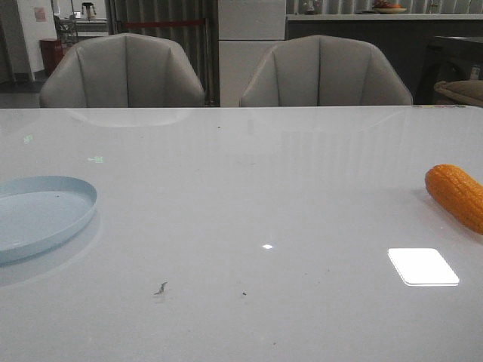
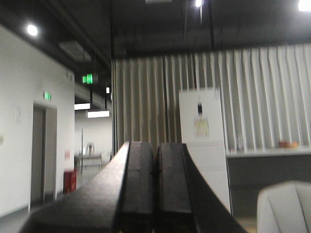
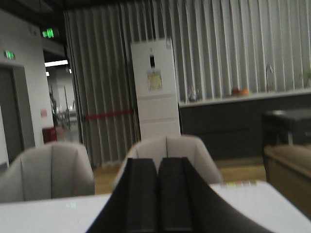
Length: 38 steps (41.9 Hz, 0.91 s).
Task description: Place corn on plate with both arms
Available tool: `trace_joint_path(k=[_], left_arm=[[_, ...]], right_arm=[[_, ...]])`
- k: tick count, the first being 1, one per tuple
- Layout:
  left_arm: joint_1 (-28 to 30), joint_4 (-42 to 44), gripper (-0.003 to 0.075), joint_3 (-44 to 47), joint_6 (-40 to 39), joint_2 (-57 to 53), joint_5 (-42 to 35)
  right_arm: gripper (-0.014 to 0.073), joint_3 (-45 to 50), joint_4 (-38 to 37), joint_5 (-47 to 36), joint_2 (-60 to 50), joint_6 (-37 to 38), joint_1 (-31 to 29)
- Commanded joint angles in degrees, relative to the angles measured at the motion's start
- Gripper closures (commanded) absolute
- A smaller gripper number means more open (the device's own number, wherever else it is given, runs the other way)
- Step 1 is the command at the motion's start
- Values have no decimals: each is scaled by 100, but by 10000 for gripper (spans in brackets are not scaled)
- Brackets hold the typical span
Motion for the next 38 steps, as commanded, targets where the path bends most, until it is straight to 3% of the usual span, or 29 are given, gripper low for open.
trace_joint_path(k=[1,13,22,30,38], left_arm=[[1,-16,631,-845,-50,386,-100],[1,-6,631,-2320,-50,2404,-75],[1,-6,631,-2378,-50,3705,91],[1,-6,631,-2378,-50,4524,747],[1,-6,630,-2378,-50,4861,1465]], right_arm=[[527,-993,-9,-230,563,-36,2],[527,-2792,-9,-252,2682,-36,2],[527,-2820,-9,429,4052,-36,2],[527,-2820,-9,1582,4930,-36,2],[527,-2820,-14,2135,5367,-105,2]])
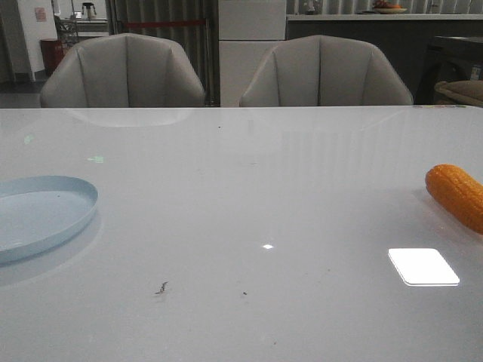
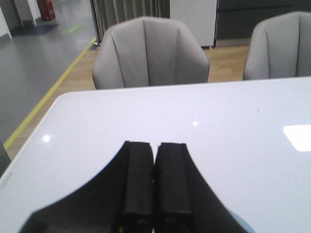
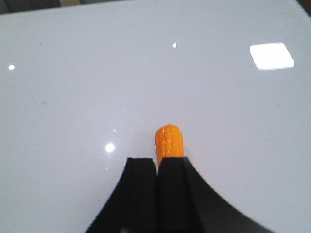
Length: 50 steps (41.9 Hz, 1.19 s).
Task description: Place corn on plate with both arms
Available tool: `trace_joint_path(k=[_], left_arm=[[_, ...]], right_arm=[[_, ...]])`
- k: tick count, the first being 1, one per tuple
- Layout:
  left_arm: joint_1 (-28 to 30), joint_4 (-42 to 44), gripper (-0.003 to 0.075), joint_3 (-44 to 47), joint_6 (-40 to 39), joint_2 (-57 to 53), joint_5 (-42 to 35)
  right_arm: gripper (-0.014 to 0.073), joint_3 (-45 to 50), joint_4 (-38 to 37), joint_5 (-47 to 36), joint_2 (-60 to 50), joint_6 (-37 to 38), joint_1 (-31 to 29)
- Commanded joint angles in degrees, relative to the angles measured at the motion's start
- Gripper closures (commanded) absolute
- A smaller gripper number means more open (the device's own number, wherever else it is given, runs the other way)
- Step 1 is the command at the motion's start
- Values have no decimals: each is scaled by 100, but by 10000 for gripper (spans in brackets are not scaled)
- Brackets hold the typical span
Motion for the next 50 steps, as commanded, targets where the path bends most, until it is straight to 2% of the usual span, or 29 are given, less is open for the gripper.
trace_joint_path(k=[1,5,9,13,18,21,33,37,45,50], left_arm=[[1,-6,628,-199,-50,89,-117],[1,-6,610,-199,-50,179,42],[1,-6,547,-199,-50,273,110],[1,-6,455,-199,-50,399,220],[1,-6,299,-199,-50,645,302],[1,-119,259,-199,-59,801,262],[11,-187,261,-476,-83,1516,651],[207,-230,261,-785,-161,1962,858],[749,-141,261,-1642,-213,3084,1848],[816,-30,262,-2258,-173,3863,2621]], right_arm=[[527,-181,-20,-269,48,-141,2],[519,-181,-20,-316,80,-423,2],[483,-181,-22,-323,80,-634,2],[386,-181,-27,-298,80,-653,2],[227,-181,-27,-294,80,-653,2],[181,-181,-27,-287,80,-653,2],[179,-181,-21,-273,80,-653,2],[179,-181,-21,-273,80,-653,2],[179,-181,-17,-273,80,-648,2],[179,-181,-17,-273,80,-648,2]])
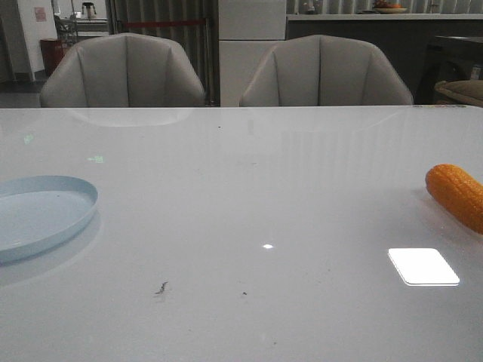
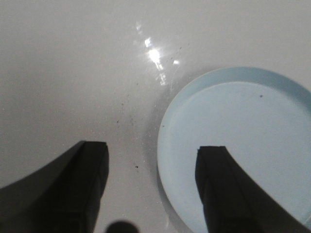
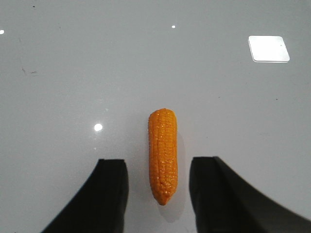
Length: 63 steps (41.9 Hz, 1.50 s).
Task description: Place corn on plate with both arms
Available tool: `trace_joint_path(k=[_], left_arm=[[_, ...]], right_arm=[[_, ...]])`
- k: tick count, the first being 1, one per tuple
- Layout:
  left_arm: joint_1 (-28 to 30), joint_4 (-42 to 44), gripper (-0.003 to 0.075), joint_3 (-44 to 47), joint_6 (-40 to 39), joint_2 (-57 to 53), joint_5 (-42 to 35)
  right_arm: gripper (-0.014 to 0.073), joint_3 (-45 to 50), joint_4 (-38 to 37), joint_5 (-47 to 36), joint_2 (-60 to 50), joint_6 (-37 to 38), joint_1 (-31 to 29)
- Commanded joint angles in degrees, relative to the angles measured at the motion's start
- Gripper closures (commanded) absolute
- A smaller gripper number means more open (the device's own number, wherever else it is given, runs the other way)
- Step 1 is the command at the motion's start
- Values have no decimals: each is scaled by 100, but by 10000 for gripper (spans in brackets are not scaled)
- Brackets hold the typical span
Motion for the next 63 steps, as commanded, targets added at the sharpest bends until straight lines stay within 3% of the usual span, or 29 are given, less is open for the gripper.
trace_joint_path(k=[1,13,27,29,39,48,63], left_arm=[[31,20,262,-647,-22,413,326],[16,6,262,-1800,-22,1906,1034],[16,-163,274,-2054,-22,2504,1121],[16,-180,309,-2054,-22,2519,1181],[16,-180,640,-2054,-22,2519,1262],[16,-735,622,-2267,-22,2508,1374],[-219,-2496,622,-3820,-22,2508,2595]], right_arm=[[179,-181,-17,-386,-53,-47,2],[179,-181,-17,-370,-53,-47,2],[179,-181,-17,-358,-53,-47,2],[179,-181,-17,-358,-53,-47,2],[179,-181,-17,-363,-53,-47,2],[179,-181,-17,-369,-53,-47,2],[179,-181,-17,-369,-53,-47,2]])
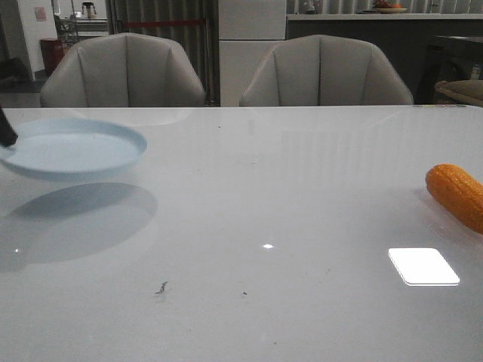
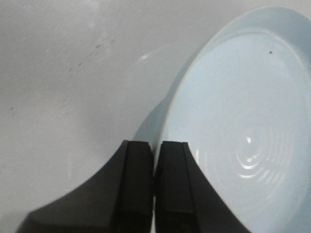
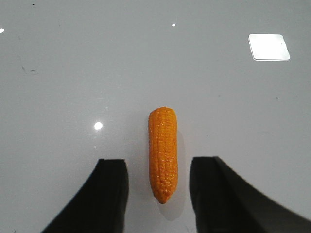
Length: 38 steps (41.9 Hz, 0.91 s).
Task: Place corn on plate with both arms
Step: 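Grip the plate rim with the left gripper and drag it toward the table center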
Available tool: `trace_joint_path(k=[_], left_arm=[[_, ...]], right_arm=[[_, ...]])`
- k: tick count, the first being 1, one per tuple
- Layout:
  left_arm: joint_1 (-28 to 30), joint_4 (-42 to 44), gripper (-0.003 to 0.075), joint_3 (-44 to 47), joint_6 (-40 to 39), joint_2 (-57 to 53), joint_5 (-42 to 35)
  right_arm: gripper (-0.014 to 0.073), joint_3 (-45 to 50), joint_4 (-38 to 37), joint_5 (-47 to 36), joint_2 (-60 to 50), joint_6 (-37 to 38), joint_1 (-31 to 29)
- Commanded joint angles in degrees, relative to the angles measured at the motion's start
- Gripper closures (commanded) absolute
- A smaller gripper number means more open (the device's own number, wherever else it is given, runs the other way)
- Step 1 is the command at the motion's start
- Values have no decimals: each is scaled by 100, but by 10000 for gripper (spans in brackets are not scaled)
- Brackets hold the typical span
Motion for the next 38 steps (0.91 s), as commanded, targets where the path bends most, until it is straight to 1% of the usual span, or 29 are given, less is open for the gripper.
trace_joint_path(k=[1,5,11,22,28,33,36,38], left_arm=[[-224,-537,622,-525,-33,-293,157],[-565,-548,622,-732,-33,-293,133],[-1158,-548,622,-746,-33,-253,-99],[-2109,-561,622,-746,-33,251,-416],[-2398,-574,621,-746,-58,518,-377],[-2522,-606,610,-746,-95,706,-336],[-2546,-623,572,-746,-95,763,-225],[-2546,-623,528,-746,-95,778,-165]], right_arm=[[179,-181,-17,-399,-53,-36,2],[179,-181,-17,-399,-53,-36,2],[179,-181,-17,-399,-53,-36,2],[179,-181,-17,-399,-53,-36,2],[179,-181,-17,-399,-53,-36,2],[179,-181,-17,-399,-53,-36,2],[179,-181,-10,-399,-53,-36,2],[179,-181,-10,-399,-53,-36,2]])
